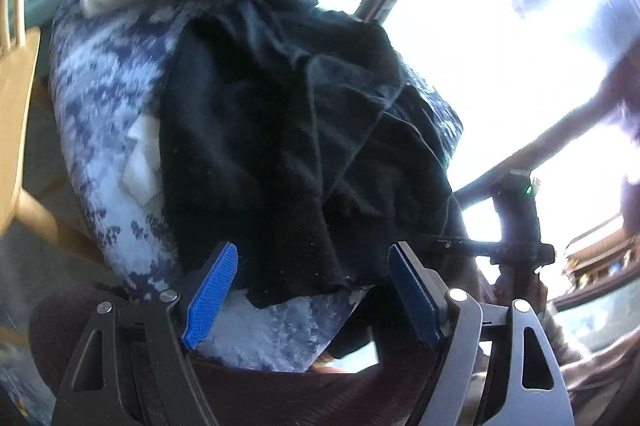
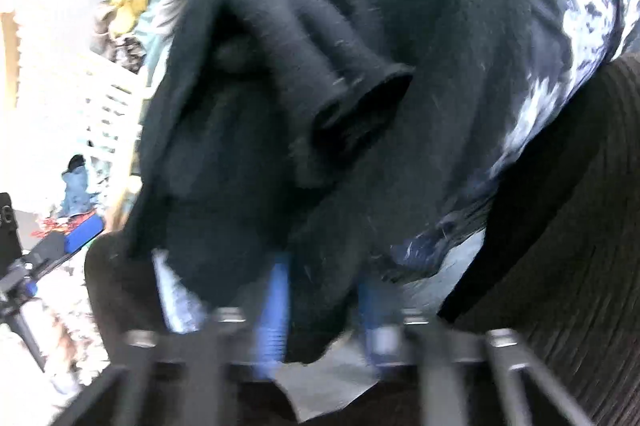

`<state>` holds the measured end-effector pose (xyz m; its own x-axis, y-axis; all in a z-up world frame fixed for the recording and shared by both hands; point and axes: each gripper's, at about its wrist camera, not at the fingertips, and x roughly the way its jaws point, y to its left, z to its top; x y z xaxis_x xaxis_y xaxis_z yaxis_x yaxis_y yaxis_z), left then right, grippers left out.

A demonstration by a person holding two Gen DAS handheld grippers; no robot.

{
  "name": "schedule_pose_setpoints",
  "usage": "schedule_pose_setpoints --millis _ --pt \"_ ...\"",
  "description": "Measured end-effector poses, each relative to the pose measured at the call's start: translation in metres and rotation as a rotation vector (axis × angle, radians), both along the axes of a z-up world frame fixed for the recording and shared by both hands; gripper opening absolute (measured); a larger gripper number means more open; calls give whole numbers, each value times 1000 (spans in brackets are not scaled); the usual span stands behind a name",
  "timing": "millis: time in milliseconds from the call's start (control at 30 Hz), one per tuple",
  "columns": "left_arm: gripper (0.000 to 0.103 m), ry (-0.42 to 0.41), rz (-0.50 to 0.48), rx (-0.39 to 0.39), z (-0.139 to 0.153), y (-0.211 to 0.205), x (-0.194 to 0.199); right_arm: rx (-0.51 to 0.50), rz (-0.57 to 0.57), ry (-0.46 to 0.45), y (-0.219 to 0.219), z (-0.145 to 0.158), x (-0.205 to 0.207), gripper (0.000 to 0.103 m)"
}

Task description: Fold clothes

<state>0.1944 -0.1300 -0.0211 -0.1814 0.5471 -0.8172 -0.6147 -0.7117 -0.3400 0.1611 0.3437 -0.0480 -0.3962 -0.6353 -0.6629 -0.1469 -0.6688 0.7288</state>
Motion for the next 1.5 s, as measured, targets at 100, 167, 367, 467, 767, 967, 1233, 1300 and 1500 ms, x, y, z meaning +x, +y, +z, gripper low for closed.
schedule_pose_setpoints --millis 100,167,367,467,767,967,1233,1300,1500 --pt "81 140 -84 -94 4 16 19 -5 -10 22 1 20 5 9" --pt "81 253 -174 -168 3 30 37 -22 -16 55 1 36 5 9" --pt "81 535 -366 -352 -18 63 84 28 9 153 -7 89 -8 9" --pt "81 632 -382 -445 -33 71 90 -8 2 145 -10 99 -20 9" --pt "81 886 -398 -709 -77 91 99 -66 -22 169 0 114 -29 9" --pt "81 947 -332 -711 -66 84 95 -71 -19 164 4 113 -27 9" --pt "83 1068 -409 -885 -90 75 104 -85 -14 147 4 103 -27 9" --pt "83 1052 -392 -913 -92 75 95 -94 -17 147 6 103 -26 9" --pt "83 1070 -427 -856 -92 91 85 -139 -33 171 9 111 -28 9"
